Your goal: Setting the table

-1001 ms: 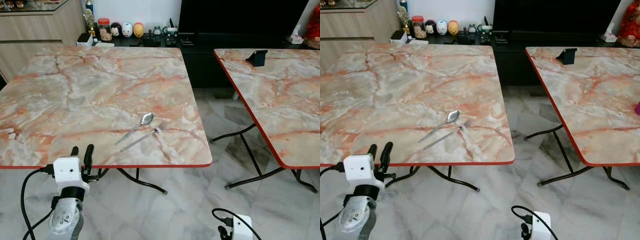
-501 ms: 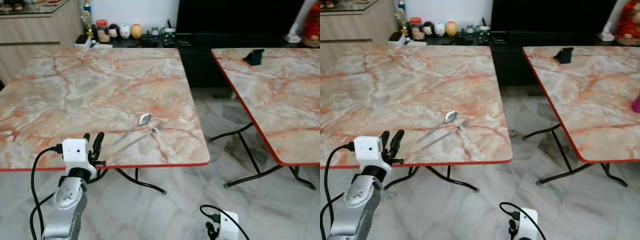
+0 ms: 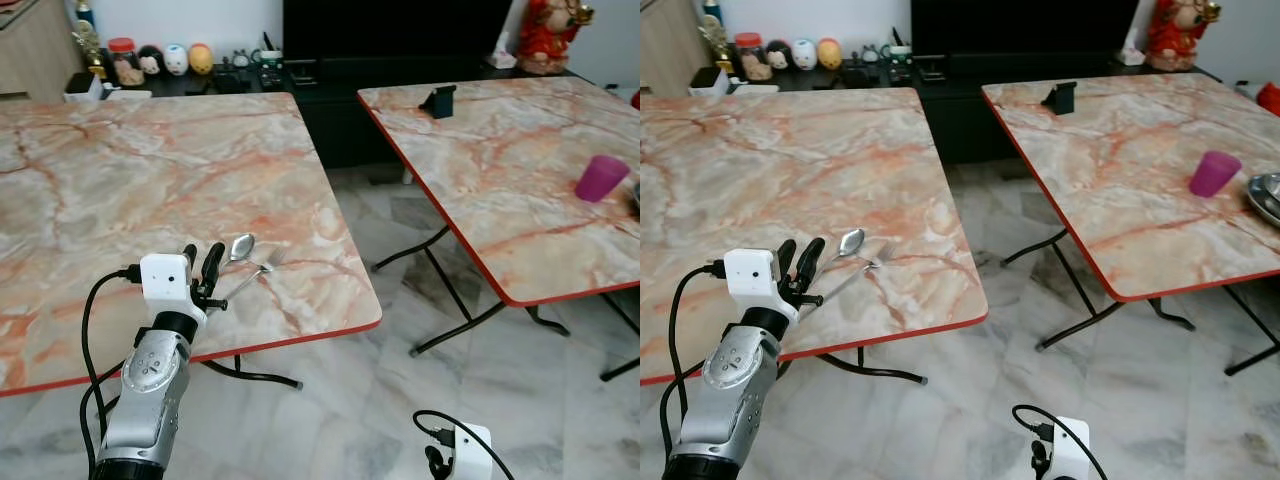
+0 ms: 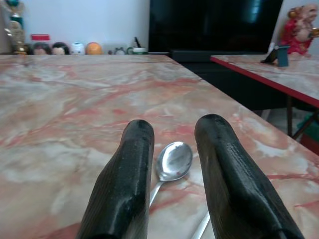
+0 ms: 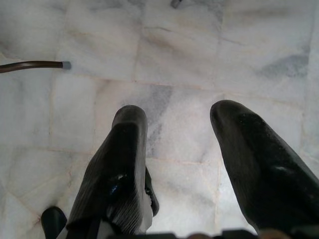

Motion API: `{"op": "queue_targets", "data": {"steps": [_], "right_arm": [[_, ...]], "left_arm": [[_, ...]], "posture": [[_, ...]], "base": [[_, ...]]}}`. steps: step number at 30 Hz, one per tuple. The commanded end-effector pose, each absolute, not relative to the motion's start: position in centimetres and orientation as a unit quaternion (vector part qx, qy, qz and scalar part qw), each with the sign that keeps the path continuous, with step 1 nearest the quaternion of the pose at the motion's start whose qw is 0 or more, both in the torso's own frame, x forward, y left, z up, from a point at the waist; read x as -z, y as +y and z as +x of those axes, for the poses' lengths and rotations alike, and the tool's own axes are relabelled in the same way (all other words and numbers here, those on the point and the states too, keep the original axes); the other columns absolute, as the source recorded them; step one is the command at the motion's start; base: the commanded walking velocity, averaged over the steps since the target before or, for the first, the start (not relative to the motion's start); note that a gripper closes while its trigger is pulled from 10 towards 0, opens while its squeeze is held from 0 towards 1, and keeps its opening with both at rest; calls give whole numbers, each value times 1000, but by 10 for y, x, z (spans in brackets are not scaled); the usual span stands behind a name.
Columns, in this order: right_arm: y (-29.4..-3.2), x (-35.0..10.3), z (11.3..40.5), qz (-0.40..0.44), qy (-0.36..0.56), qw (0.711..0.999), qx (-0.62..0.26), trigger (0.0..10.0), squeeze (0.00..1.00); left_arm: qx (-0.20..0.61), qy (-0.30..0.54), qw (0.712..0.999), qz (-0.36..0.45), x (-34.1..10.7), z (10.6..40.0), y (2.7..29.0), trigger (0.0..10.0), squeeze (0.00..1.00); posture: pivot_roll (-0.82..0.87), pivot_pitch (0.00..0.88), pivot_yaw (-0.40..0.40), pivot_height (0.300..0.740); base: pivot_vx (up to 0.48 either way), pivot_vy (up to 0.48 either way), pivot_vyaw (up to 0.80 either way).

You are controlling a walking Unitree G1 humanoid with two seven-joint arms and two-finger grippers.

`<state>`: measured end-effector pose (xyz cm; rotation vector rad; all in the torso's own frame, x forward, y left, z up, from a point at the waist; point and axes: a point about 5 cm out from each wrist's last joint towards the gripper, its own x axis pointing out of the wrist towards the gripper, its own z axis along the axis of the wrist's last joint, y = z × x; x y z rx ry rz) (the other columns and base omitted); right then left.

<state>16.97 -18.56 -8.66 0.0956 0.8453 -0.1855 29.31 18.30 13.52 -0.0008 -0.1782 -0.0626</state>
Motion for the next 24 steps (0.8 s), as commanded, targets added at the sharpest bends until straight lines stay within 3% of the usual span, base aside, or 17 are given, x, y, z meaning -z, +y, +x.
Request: {"op": "queue_targets", "data": {"steps": [1,10,20,24], "right_arm": [[-181,87,171,45,409,907,89,10000,0],[-166,85,176,42,403,911,78,10000,0],[-157,84,179,41,397,914,76,10000,0],[-152,85,178,31,402,913,70,10000,0]], "left_arm": [[33,-88,996,-3,-134,294,183,10000,0],[33,-90,995,-6,-135,295,184,10000,0],[32,-90,995,-6,-135,296,185,10000,0],[30,-86,996,-7,-133,296,186,10000,0]], "posture": [[49,0,-32,740],[52,0,-29,740],[51,0,-28,740],[52,0,-29,740]], "base": [[0,0,-663],[0,38,0],[0,70,-575],[0,160,0]]}}
